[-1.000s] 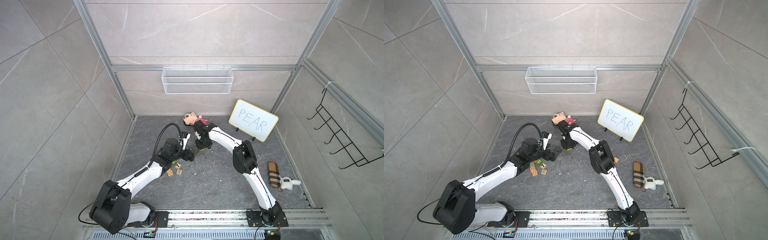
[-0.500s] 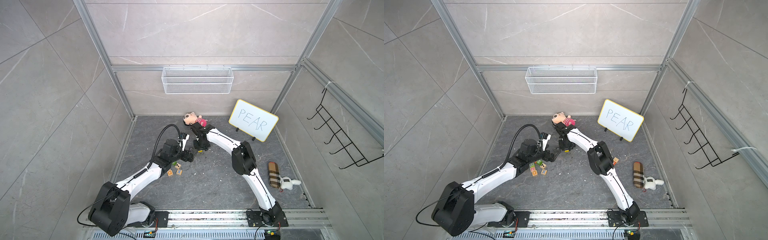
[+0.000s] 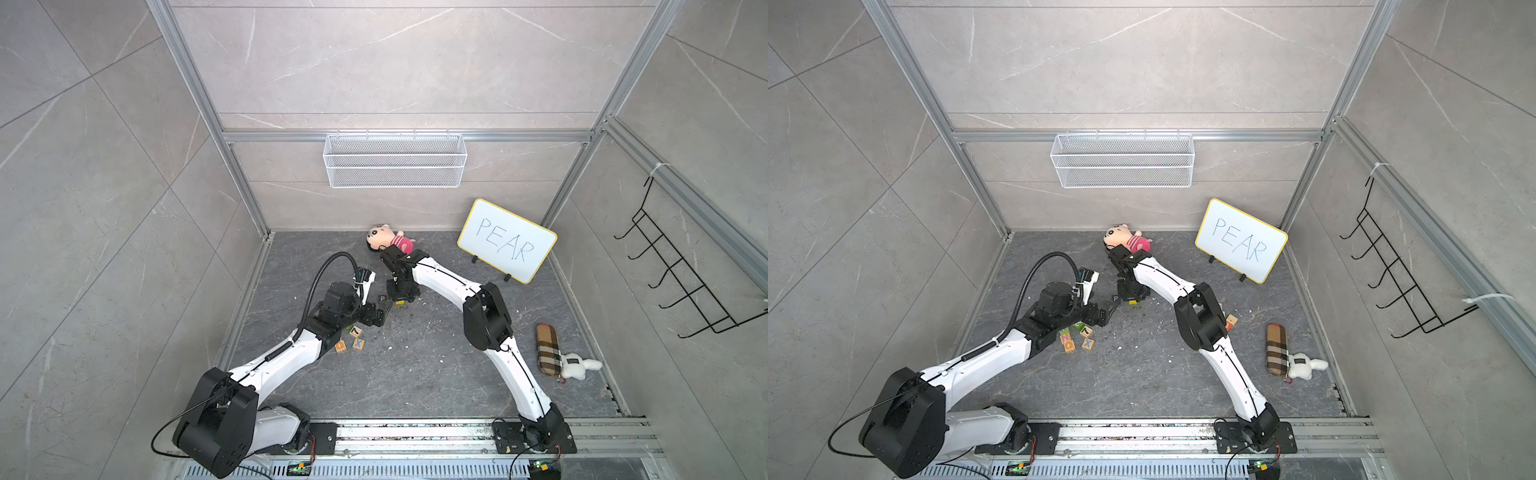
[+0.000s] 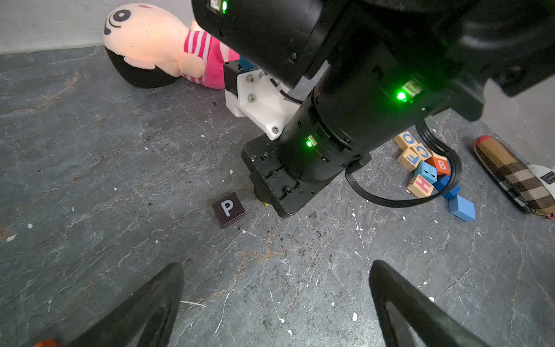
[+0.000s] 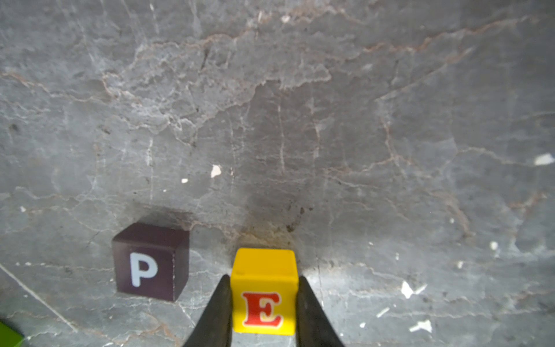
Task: Spell the uppercase word “pear” with letter blocks
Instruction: Adjust the letter block at the center of the board.
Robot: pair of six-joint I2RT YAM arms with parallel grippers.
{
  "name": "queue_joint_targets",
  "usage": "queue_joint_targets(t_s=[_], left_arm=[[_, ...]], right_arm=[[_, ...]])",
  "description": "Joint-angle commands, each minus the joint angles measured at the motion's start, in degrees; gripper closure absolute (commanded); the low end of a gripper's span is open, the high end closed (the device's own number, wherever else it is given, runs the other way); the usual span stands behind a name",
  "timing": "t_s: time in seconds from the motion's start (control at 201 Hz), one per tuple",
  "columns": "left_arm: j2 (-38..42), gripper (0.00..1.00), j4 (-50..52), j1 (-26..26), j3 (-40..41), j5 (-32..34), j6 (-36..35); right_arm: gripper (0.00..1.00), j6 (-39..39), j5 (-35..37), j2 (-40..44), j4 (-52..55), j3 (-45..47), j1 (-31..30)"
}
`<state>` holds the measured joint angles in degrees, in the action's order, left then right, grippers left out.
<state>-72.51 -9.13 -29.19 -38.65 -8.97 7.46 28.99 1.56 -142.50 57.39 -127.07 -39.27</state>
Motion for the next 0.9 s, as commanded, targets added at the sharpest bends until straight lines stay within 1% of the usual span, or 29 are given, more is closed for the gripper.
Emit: queue_joint_targets(t_s=[0.0, 0.174, 0.413, 0.891], left_arm=[[1.14, 0.01, -1.85, 0.36, -0.30, 0.81, -0.70], [1.14, 0.01, -2.21, 0.38, -0.02, 1.11, -0.56], [0.83, 0.01, -2.39, 0.36, 0.16, 1.09, -0.67], [1.56, 0.01, -2.22, 0.36, 0.42, 1.11, -0.54]], right_arm=[[0.78, 2.05, 1.22, 0.47, 2.09, -0.11, -0.37], [0.76, 3.07, 1.76, 0.64, 1.85, 0.51, -0.33], [0.69, 3.45, 2.22, 0.71, 1.94, 0.57, -0.41], [0.66, 4.15, 2.29, 1.10, 2.20, 0.98, -1.24]])
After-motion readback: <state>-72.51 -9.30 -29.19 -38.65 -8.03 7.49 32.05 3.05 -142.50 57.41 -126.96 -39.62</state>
